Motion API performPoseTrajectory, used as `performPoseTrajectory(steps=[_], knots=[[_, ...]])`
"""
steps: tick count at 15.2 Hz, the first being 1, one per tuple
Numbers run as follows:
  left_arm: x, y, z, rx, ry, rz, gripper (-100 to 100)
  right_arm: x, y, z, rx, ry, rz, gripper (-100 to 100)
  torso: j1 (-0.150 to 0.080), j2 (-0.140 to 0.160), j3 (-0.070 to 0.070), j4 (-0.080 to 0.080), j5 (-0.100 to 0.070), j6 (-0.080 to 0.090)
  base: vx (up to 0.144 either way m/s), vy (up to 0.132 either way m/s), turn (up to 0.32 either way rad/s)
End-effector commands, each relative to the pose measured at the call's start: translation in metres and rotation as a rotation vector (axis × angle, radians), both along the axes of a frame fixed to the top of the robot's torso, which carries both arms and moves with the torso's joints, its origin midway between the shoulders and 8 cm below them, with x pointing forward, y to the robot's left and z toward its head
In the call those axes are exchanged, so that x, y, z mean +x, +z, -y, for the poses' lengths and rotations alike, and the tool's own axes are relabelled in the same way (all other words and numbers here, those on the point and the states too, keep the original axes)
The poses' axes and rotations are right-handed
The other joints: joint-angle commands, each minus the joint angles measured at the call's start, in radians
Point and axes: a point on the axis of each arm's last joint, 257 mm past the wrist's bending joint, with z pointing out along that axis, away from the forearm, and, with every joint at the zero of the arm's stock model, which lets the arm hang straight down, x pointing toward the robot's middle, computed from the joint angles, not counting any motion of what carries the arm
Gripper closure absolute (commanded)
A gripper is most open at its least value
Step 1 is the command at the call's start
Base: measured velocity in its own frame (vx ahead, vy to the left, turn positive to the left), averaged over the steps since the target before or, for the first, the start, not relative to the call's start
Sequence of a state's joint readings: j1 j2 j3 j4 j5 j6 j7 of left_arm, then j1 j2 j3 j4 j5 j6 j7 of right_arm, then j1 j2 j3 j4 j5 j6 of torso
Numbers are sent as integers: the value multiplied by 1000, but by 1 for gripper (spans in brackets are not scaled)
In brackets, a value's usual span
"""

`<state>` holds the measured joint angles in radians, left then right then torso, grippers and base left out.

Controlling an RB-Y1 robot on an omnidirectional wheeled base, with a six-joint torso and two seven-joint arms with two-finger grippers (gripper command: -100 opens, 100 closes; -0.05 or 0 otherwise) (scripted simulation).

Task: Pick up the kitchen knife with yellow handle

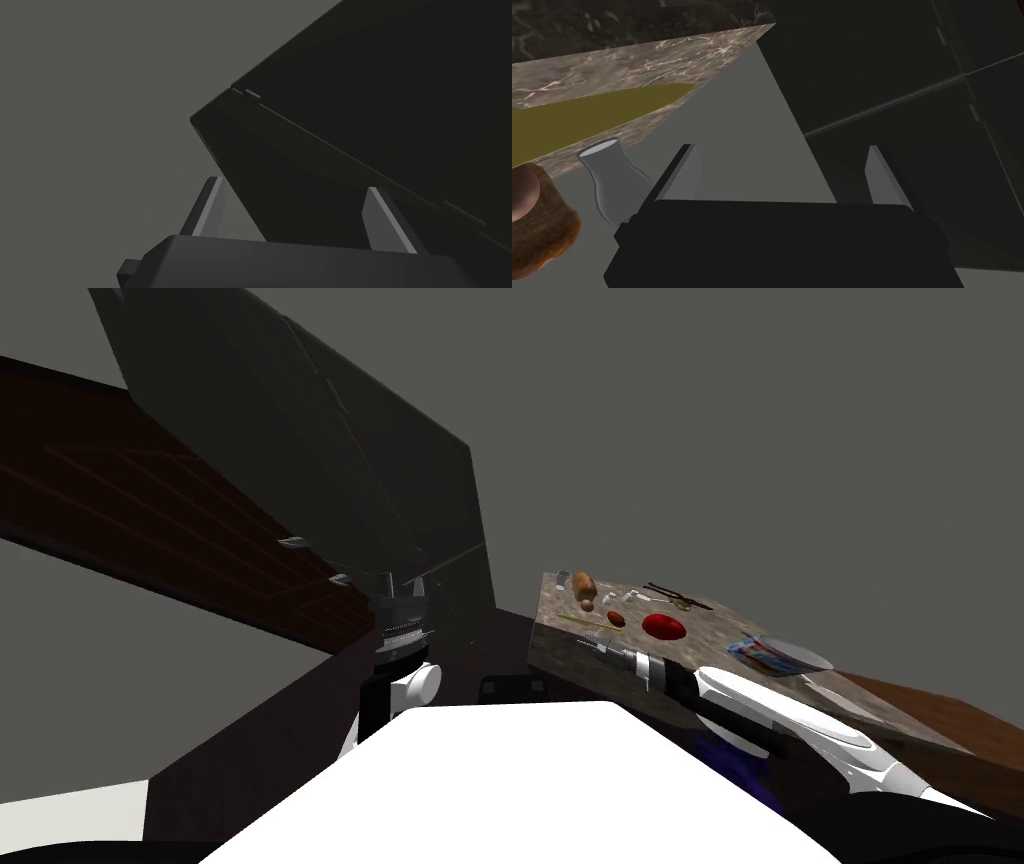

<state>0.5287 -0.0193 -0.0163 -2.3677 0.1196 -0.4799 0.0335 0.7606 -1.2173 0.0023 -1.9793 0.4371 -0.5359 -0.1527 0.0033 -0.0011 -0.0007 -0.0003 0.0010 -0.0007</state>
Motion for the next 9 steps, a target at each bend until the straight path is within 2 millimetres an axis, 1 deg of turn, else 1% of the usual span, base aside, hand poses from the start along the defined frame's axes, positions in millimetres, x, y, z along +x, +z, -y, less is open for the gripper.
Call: performPoseTrajectory(steps=[1, 2, 3, 4, 5, 7, 8, 9], knots=[[0, 0, 0, 0, 0, 0, 0, -7, -12, 10, -60, 36, -30, -100, 0, 0, 0, 0, 0, 0, 21, 41, 168], [0, 0, 0, 0, 0, 0, 0, -16, -24, 21, -108, 54, -62, -100, 0, 0, 0, 0, 0, 0, 27, 45, 241], [0, 0, 0, 0, 0, 0, 0, -17, -24, 23, -126, 70, -67, -100, 0, 0, 0, 0, 0, 0, 27, 38, 180], [0, 0, 0, 0, 0, 0, 0, -17, -24, 24, -131, 74, -69, -100, 0, 0, 0, 0, 0, 0, 18, 23, 41], [0, 0, 0, 0, 0, 0, 0, -27, -36, 36, -183, 98, -101, -100, -1, 0, 0, 0, 0, 1, 24, 28, 140], [0, 0, 0, 0, 0, 0, 0, -27, -35, 38, -199, 111, -106, -100, -1, 0, 0, 0, 0, 0, 23, 25, 135], [0, 0, 0, 0, 0, 0, 0, -37, -45, 52, -252, 136, -139, -100, -1, 0, 0, 0, 0, 1, 17, 25, 183], [0, 0, 0, 0, 0, 0, 0, -36, -45, 53, -265, 148, -143, -100, -1, 0, 0, 0, 0, 0, 18, 25, 179]])
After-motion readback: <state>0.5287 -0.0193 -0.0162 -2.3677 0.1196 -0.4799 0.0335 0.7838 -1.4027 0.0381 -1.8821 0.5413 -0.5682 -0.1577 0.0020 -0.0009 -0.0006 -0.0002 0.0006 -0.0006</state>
